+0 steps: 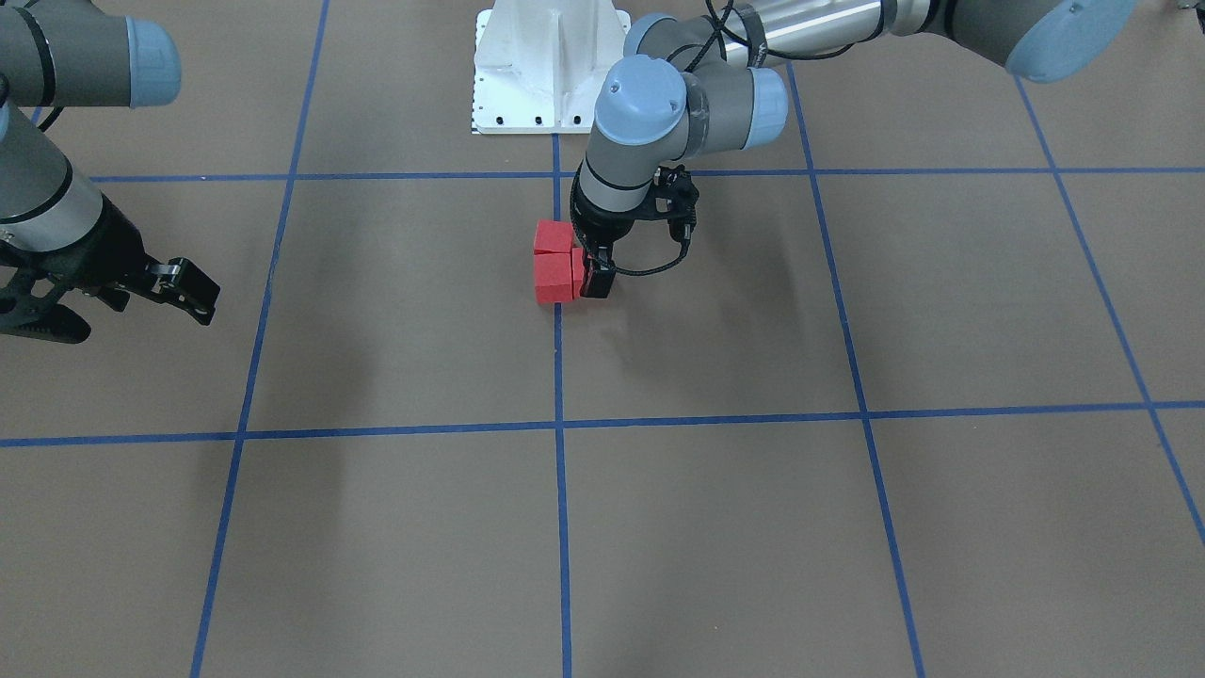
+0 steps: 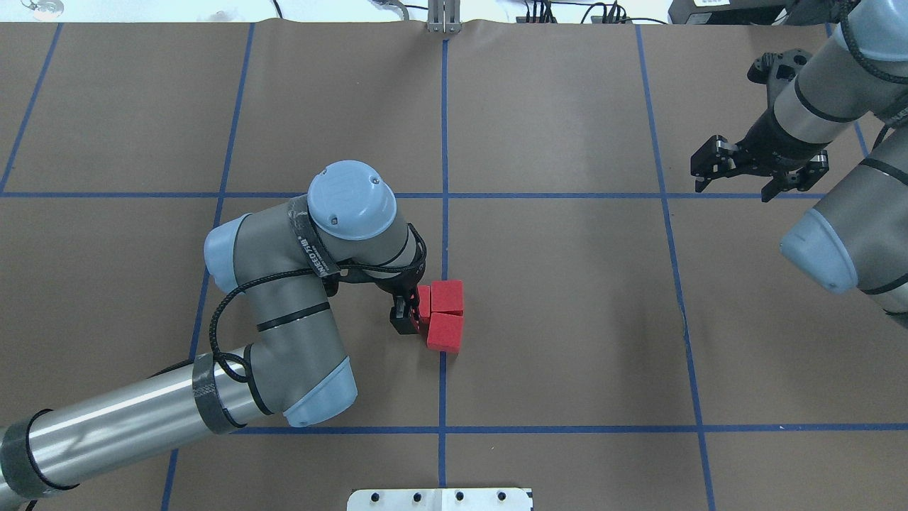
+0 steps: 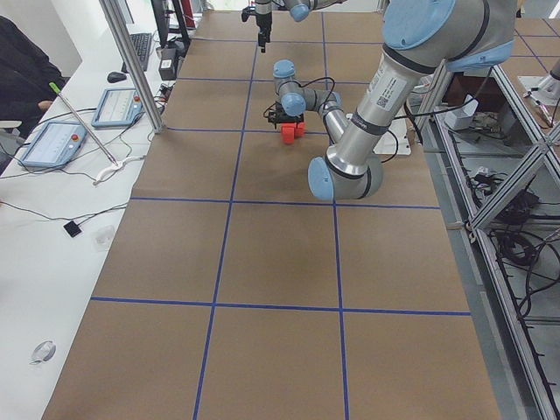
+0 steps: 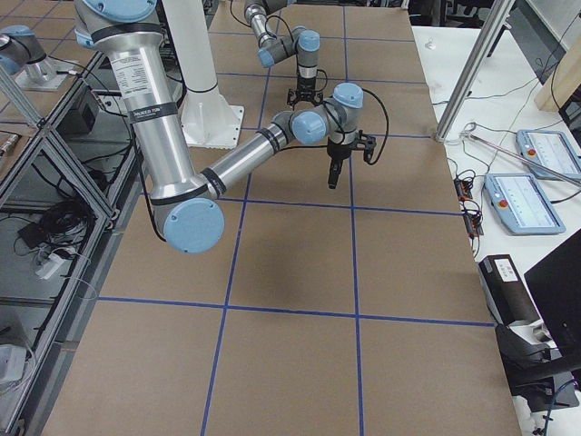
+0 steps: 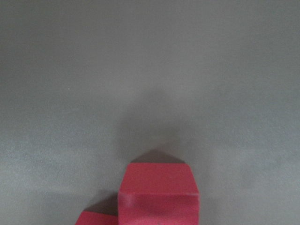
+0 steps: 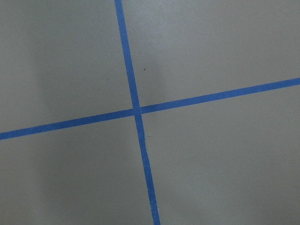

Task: Form red blocks into L shape at center
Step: 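Open the left gripper and lift it off the placed cube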

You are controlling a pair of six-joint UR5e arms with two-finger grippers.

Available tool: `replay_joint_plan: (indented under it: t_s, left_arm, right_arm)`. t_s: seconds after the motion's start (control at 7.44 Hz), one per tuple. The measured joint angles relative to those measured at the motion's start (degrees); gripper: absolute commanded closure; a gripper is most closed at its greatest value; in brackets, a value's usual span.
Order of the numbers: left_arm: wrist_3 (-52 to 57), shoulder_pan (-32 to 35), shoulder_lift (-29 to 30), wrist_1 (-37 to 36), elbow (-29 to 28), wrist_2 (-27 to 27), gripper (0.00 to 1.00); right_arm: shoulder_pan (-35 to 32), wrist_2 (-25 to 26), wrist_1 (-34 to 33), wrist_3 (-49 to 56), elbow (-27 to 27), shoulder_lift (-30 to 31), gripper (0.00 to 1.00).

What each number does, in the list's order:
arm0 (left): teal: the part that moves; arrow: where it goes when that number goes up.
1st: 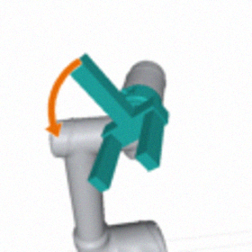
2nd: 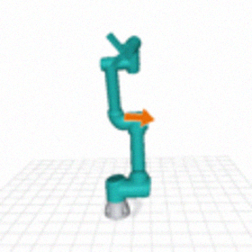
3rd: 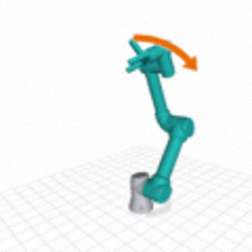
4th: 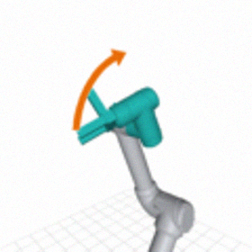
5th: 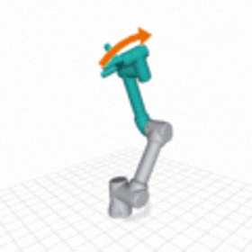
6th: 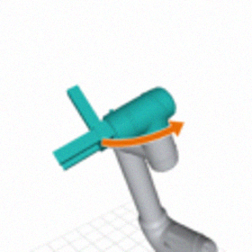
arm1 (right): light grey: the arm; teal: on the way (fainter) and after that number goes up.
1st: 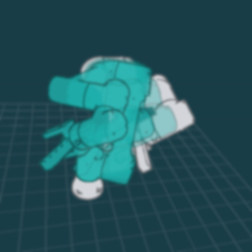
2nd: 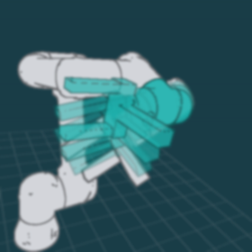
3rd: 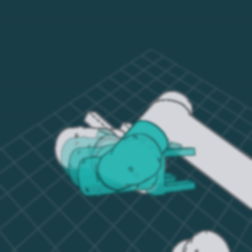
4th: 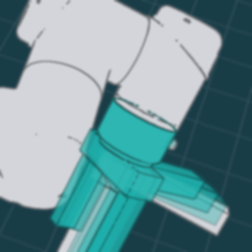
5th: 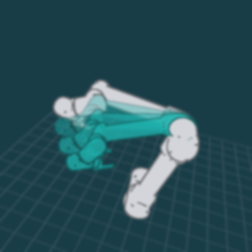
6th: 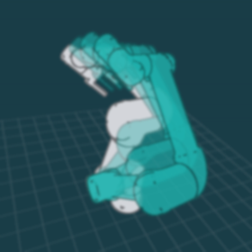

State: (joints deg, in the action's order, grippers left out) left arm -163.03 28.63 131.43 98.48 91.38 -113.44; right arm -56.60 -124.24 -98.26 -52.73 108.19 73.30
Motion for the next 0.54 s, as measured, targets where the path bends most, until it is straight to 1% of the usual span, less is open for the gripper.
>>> replay_joint_plan:
  t_s: [0.13,0.27,0.54]
  left_arm:
    - [1.89,0.98,-1.83,-2.35,3.46,-1.18,0.0]
    - [6.19,1.69,-4.68,-4.9,8.14,-2.23,0.0]
    - [22.27,3.09,-13.42,-7.76,19.71,-3.36,0.0]
  right_arm:
    - [0.0,0.0,0.0,0.0,0.01,0.0,0.01]
    - [-0.06,0.03,0.01,0.01,0.05,0.0,0.01]
    - [-1.1,-0.01,0.06,0.54,0.14,0.1,0.01]
